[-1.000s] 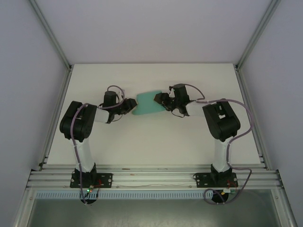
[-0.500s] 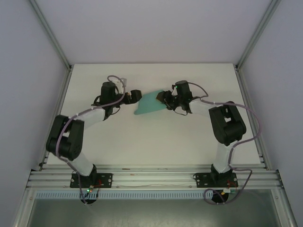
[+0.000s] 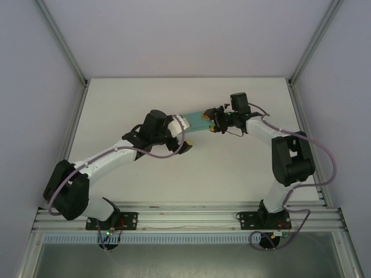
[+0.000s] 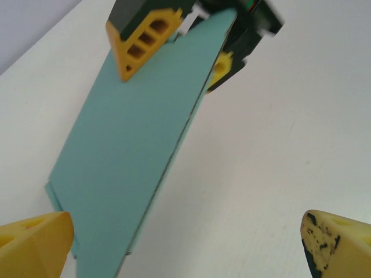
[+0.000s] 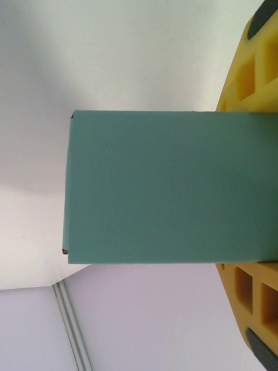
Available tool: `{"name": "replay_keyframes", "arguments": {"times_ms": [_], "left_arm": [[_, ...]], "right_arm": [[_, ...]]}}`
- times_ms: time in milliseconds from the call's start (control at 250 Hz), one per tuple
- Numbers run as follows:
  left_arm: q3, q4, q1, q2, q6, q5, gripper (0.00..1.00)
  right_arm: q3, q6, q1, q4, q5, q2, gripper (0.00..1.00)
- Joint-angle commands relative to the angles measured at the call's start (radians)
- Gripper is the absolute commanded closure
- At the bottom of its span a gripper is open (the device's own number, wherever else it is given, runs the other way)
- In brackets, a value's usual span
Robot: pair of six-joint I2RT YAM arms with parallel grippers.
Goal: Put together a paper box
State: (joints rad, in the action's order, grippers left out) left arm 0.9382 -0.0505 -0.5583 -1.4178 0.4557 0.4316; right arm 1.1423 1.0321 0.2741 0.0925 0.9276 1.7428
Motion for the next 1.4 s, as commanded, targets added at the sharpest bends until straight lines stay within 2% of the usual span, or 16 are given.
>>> {"name": "replay_keyframes", "arguments": {"times_ms": [0, 136, 376, 464, 660, 736, 843, 1127, 1399], "left_arm": [[0.061, -0.095, -0.024, -0.011, 0.155, -0.074, 0.00], [0.071, -0.094, -0.039, -0.024, 0.233, -0.129, 0.00], [0.060, -0.045, -0.043, -0.047, 0.329, -0.212, 0.00], [0.039, 0.026, -0.042, -0.064, 0.364, -0.260, 0.00], [0.084, 0.033, -0.044, -0.132, 0.393, -0.266, 0.01], [0.102, 0.022, -0.044, -0.150, 0.397, -0.277, 0.07], [0.106, 0.033, -0.044, -0.153, 0.395, -0.258, 0.28], [0.094, 0.084, -0.045, -0.136, 0.386, -0.255, 0.47], [0.100, 0.056, -0.045, -0.135, 0.393, -0.260, 0.58]], "right_arm": [[-0.005, 0.093, -0.002, 0.032, 0.088, -0.039, 0.57], [0.003, 0.169, -0.003, 0.023, 0.168, -0.028, 0.60], [0.010, 0.207, -0.003, 0.055, 0.196, -0.035, 0.59], [0.007, 0.206, -0.003, 0.082, 0.196, -0.048, 0.59], [-0.006, 0.209, -0.003, 0.104, 0.205, -0.081, 0.57], [-0.011, 0.213, -0.003, 0.111, 0.209, -0.090, 0.56], [-0.017, 0.214, -0.001, 0.108, 0.211, -0.095, 0.55], [-0.025, 0.221, 0.003, 0.102, 0.226, -0.086, 0.51], [-0.039, 0.227, 0.005, 0.099, 0.218, -0.094, 0.46]]}}
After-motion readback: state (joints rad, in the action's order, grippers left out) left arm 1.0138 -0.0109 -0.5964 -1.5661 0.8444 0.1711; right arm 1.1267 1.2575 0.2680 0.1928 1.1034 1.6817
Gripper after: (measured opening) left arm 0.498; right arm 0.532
